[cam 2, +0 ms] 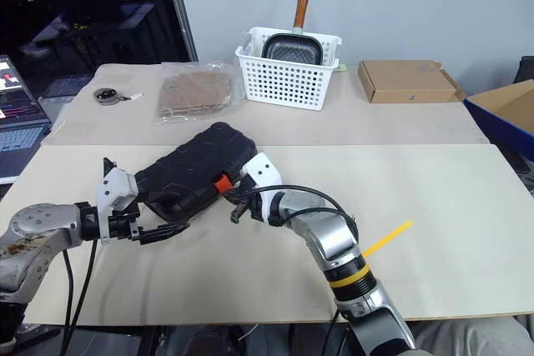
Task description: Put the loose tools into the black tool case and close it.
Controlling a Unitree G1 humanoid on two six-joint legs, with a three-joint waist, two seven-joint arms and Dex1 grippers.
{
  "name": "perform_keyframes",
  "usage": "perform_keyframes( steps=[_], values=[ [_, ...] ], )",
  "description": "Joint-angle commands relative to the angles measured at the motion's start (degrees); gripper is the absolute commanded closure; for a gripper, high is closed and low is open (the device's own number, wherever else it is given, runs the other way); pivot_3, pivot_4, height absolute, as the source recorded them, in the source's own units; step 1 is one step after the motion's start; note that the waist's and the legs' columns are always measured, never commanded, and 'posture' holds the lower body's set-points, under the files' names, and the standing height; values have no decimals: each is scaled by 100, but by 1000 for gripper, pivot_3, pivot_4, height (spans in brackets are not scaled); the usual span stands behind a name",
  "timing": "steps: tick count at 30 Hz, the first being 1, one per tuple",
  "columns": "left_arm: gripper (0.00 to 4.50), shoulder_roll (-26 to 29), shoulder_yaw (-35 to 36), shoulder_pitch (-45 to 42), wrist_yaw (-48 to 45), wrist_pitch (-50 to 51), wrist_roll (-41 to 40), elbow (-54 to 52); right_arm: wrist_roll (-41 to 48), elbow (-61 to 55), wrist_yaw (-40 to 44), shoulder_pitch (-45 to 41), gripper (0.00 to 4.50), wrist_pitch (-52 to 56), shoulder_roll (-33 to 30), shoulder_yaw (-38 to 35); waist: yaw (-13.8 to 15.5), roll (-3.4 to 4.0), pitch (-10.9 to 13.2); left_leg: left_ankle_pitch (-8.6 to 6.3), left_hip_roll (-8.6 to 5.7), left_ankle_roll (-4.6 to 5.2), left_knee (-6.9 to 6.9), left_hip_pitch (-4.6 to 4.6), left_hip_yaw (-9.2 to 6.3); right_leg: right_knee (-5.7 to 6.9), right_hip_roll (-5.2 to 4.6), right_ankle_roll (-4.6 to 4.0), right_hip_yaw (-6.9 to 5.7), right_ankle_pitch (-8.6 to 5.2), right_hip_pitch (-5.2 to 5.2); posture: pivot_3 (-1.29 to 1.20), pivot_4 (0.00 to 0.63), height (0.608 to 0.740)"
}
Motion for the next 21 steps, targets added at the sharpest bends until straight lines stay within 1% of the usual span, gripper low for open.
perform_keyframes(
  steps=[1, 6, 9, 14, 21],
  values=[
    [168, -20, -228, 130, -111, 112, 49, 15, -123, 438, -290, -279, 4478, -760, 320, -209, 0, 0, 0, 1, 0, -2, 0, 1, -2, 1, 0, 0, -1, 0, 0, 0, 150, 740],
    [168, -8, -198, 160, -103, 116, 44, 0, -303, 1141, -391, -476, 4478, -1269, 605, -167, 3, 1, 0, 1, 0, -2, 0, 2, -1, 2, 0, -1, -1, 0, 2, 0, 150, 740],
    [168, -2, -175, 183, -89, 122, 44, -19, -490, 1453, -352, -482, 4478, -1388, 592, -11, 2, 1, 0, 1, -1, -1, 0, -1, 0, 0, -2, -1, -1, 0, 2, 0, 150, 740],
    [168, -2, -140, 224, -66, 125, 45, -34, -681, 1560, -252, -340, 4478, -1375, 507, 188, -18, 2, 0, 1, 1, -3, 0, 10, 2, 3, -2, -2, 2, 1, 6, 0, 150, 740],
    [168, -28, -148, 236, -29, 114, 56, 3, -869, 1808, -262, -258, 4478, -1384, 478, 273, -24, 2, -1, 0, 3, -5, -3, 36, 1, 4, -3, -5, 2, -1, 30, 0, 150, 740]
  ],
)
